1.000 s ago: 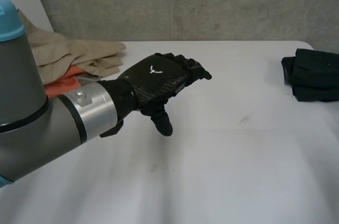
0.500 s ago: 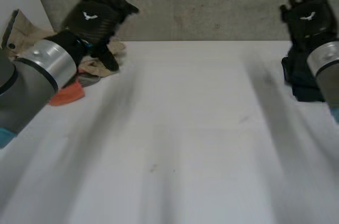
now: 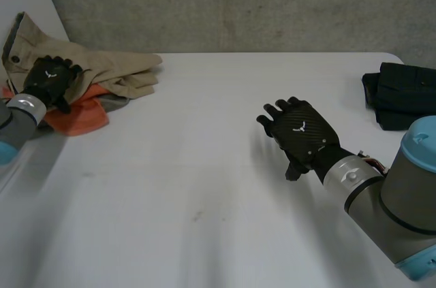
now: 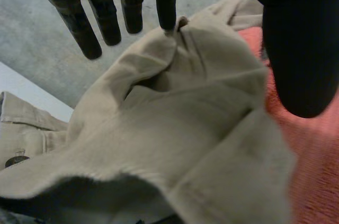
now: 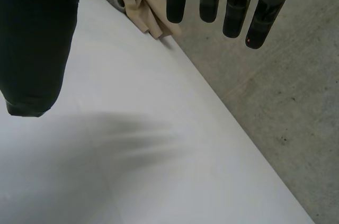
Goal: Fold the laundry.
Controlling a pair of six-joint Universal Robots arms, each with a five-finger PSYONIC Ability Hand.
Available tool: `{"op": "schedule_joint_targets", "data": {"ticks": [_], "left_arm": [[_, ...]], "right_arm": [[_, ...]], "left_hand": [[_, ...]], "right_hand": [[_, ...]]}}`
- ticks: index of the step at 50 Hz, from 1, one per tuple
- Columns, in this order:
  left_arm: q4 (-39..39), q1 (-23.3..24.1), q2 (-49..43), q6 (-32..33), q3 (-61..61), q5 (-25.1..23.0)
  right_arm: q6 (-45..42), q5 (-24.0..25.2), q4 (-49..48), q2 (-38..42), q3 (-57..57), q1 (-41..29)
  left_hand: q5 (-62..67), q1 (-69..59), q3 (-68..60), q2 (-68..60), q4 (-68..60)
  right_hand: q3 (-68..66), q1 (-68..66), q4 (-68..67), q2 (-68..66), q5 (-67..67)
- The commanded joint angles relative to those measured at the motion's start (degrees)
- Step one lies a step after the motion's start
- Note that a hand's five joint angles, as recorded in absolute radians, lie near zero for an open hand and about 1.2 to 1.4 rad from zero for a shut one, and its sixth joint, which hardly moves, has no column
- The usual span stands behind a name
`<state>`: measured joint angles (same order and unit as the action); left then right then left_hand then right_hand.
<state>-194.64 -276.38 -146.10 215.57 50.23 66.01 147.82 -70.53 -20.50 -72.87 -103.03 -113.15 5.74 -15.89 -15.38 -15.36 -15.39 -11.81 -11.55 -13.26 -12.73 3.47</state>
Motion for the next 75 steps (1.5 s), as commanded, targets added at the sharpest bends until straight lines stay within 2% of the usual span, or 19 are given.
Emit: {"op": "schedule_joint_targets", "data": {"ticks": [1,4,9,15,23,27,33,35,37,42,43,44,45,47,54,57,64,68,75], "left_arm": [[-6.8,0.1,-1.2,-9.5,-1.2,1.8],[-7.9,0.1,-2.0,-11.2,-1.9,1.9],[-8.1,0.6,-4.9,-11.3,-4.7,3.0],[-10.3,1.4,-3.4,-11.2,-3.7,7.4],[-11.1,5.1,10.1,-12.7,7.8,9.0],[-10.6,10.3,20.4,-16.6,16.8,9.1],[-9.7,21.1,37.1,-28.7,33.2,8.3],[-9.0,24.6,39.9,-31.5,36.3,7.6],[-7.8,30.5,42.4,-35.7,40.2,6.3],[-7.2,42.1,41.2,-40.7,43.1,4.6],[-7.2,43.7,40.7,-40.9,42.8,4.7],[-6.9,46.4,39.2,-40.6,42.0,4.7],[-6.8,47.6,38.6,-40.3,41.2,4.7],[-6.4,48.9,37.7,-39.4,39.4,5.1],[-4.1,46.9,39.2,-38.4,37.8,5.4],[-3.6,43.3,41.9,-37.3,38.2,5.4],[-2.0,34.7,45.1,-33.5,40.2,6.4],[-1.5,29.5,44.1,-27.8,41.5,7.3],[-1.3,25.2,41.8,-23.5,43.5,7.5]], "right_arm": [[0.1,-0.1,-0.1,-0.2,-0.8,0.1],[0.1,-0.1,-0.1,-0.1,-1.1,0.1],[0.2,-0.2,-0.1,0.2,-1.4,0.0],[0.1,-0.2,-0.1,0.3,-1.5,0.1],[0.1,-2.4,-0.2,0.2,-0.6,0.2],[0.2,-4.4,-0.4,0.0,0.1,1.0],[0.8,-8.4,-0.3,-0.3,3.4,3.2],[0.9,-9.3,-0.3,-0.3,4.3,3.2],[1.0,-10.5,-0.4,-0.3,5.6,3.3],[1.0,-11.8,-0.3,-0.3,7.9,3.1],[1.0,-11.8,-0.3,-0.3,8.2,3.0],[1.0,-11.8,-0.2,-0.3,8.5,2.9],[1.0,-11.8,-0.2,-0.3,8.5,2.9],[1.0,-11.8,-0.2,-0.3,8.5,2.9],[0.9,-11.3,1.2,-0.3,7.8,2.9],[0.9,-10.6,4.2,-0.3,8.1,2.8],[0.5,-4.8,23.7,-0.3,10.3,2.8],[1.0,-3.3,31.8,-0.4,10.0,2.5],[0.5,-3.4,33.6,-1.6,5.5,0.2]], "left_hand": [[17.4,-17.3,-17.8,-17.8,-17.8],[29.9,-29.8,-30.3,-30.3,-30.3],[64.2,-64.0,-64.5,-64.5,-64.5],[64.3,-64.1,-64.6,-64.6,-64.6],[64.3,-64.1,-64.6,-64.6,-64.6],[64.3,-64.1,-64.6,-64.6,-64.6],[64.3,-64.1,-64.6,-64.6,-64.6],[64.3,-64.1,-64.6,-64.6,-64.6],[64.3,-64.1,-64.6,-64.6,-64.6],[64.3,-64.1,-64.6,-64.6,-64.6],[54.3,-54.1,-54.7,-54.7,-54.6],[15.9,-15.7,-16.3,-16.3,-16.2],[1.8,-1.7,-2.2,-2.2,-2.2],[-2.7,2.8,2.3,2.3,2.3],[-2.3,2.5,2.0,2.0,2.0],[-2.0,2.1,1.6,1.6,1.6],[-1.0,1.1,0.6,0.6,0.6],[-1.0,1.1,0.6,0.6,0.6],[-1.0,1.1,0.6,0.6,0.6]], "right_hand": [[1.8,1.5,3.3,2.7,-3.5],[1.8,1.5,3.3,2.7,-3.5],[1.8,1.5,3.3,2.7,-3.5],[1.8,1.5,3.3,2.7,-3.5],[1.8,1.5,3.3,2.7,-3.5],[1.8,1.5,3.3,2.7,-3.5],[1.8,1.5,3.3,2.7,-3.5],[1.8,1.5,3.3,2.7,-3.5],[1.8,1.5,3.3,2.7,-3.5],[1.8,1.5,3.3,2.7,-3.5],[1.8,1.5,3.3,2.7,-3.5],[1.8,1.5,3.3,2.7,-3.5],[1.8,1.5,3.3,2.7,-3.5],[1.8,1.5,3.3,2.7,-3.5],[1.8,1.5,3.3,2.7,-3.5],[1.8,1.5,3.3,2.7,-3.5],[1.8,1.5,3.3,2.7,-3.5],[1.8,1.5,3.3,2.7,-3.5],[1.8,1.5,3.3,2.7,-3.5]]}}
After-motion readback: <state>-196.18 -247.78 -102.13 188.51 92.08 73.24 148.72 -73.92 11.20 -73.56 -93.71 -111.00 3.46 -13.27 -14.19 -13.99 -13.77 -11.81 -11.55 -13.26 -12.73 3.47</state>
